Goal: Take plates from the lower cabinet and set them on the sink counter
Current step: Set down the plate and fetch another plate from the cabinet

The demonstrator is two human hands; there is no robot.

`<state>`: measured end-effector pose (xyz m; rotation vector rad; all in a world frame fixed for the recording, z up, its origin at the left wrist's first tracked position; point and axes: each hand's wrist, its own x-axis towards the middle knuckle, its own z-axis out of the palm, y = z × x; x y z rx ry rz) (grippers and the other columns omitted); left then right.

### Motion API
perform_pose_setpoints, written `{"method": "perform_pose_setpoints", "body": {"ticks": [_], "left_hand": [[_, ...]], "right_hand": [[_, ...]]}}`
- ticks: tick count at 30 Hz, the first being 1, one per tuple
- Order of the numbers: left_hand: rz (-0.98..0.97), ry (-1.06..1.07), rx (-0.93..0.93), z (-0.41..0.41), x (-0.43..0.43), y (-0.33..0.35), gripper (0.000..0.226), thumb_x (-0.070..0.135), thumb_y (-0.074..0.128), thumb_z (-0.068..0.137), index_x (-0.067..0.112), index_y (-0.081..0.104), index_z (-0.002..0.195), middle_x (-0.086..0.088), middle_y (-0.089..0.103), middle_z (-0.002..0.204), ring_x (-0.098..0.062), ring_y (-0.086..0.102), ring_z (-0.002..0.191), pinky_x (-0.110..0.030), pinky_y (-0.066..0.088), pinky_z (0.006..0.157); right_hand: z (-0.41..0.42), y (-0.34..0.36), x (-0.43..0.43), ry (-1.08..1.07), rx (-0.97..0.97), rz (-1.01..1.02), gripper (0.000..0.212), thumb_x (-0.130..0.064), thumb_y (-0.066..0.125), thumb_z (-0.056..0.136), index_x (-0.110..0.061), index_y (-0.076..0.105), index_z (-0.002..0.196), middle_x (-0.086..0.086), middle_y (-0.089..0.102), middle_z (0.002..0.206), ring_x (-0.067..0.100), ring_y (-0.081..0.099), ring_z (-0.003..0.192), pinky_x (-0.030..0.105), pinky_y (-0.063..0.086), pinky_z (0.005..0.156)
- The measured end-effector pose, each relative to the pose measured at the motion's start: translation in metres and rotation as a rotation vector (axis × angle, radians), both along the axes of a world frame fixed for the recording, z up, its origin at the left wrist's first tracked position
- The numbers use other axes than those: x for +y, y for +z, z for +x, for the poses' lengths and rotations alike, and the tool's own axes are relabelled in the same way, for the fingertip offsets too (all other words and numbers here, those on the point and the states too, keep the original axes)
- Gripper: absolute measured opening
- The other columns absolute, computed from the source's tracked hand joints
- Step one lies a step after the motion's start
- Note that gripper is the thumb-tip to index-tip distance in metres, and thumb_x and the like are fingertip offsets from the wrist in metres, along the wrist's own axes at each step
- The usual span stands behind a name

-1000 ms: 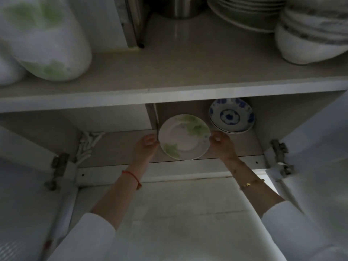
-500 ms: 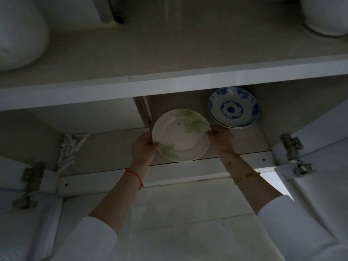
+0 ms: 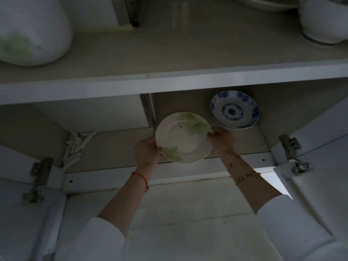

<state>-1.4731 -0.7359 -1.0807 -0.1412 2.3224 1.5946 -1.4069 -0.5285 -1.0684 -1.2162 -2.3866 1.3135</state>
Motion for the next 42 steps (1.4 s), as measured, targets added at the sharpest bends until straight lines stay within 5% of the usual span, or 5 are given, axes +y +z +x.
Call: {"method": "perform_pose_setpoints", "body": {"ticks": [7, 15, 19, 23, 42], "left_hand": [[0.002, 0.014, 0.030, -0.004, -0.005, 0.012, 0.047, -0.016, 0.063, 0.068, 0.010, 0.077, 0.105, -0.012, 0.077, 0.091, -0.032, 0.075, 0.086, -0.049, 0.062, 0.075], [-0.002, -0.014, -0.025, 0.010, -0.021, 0.028, 0.022, -0.005, 0.071, 0.080, 0.014, 0.067, 0.092, -0.005, 0.067, 0.088, -0.029, 0.068, 0.083, -0.045, 0.061, 0.080], [0.057, -0.027, -0.075, 0.023, -0.030, 0.030, 0.034, -0.004, 0.068, 0.086, 0.000, 0.058, 0.118, -0.011, 0.062, 0.101, -0.019, 0.063, 0.079, -0.022, 0.058, 0.052], [0.111, -0.046, -0.118, 0.045, -0.041, 0.049, 0.030, -0.004, 0.066, 0.088, 0.007, 0.054, 0.113, -0.007, 0.060, 0.096, -0.017, 0.063, 0.080, -0.022, 0.054, 0.058], [0.025, -0.105, -0.196, 0.204, -0.093, 0.339, 0.030, -0.002, 0.068, 0.086, 0.012, 0.060, 0.111, -0.006, 0.067, 0.101, -0.022, 0.066, 0.084, -0.021, 0.056, 0.058]], "right_hand": [[0.004, 0.012, 0.000, -0.144, 0.158, -0.168, 0.031, -0.003, 0.068, 0.084, 0.000, 0.059, 0.114, 0.020, 0.067, 0.113, 0.031, 0.062, 0.102, 0.036, 0.050, 0.088], [0.025, 0.020, -0.008, -0.110, 0.200, -0.224, 0.024, 0.003, 0.060, 0.086, -0.017, 0.054, 0.073, -0.004, 0.057, 0.072, 0.022, 0.055, 0.080, 0.032, 0.045, 0.074], [0.046, 0.024, -0.012, -0.056, 0.231, -0.281, 0.026, 0.005, 0.056, 0.086, -0.005, 0.063, 0.109, 0.011, 0.063, 0.092, 0.024, 0.058, 0.085, 0.027, 0.047, 0.070], [0.071, 0.043, -0.018, -0.058, 0.205, -0.276, 0.032, 0.006, 0.058, 0.084, -0.004, 0.062, 0.114, 0.007, 0.061, 0.082, 0.021, 0.057, 0.074, 0.026, 0.049, 0.065], [0.239, 0.338, -0.074, -0.139, 0.031, -0.397, 0.029, -0.003, 0.058, 0.085, -0.020, 0.059, 0.109, 0.000, 0.063, 0.084, 0.020, 0.060, 0.075, 0.023, 0.043, 0.063]]}}
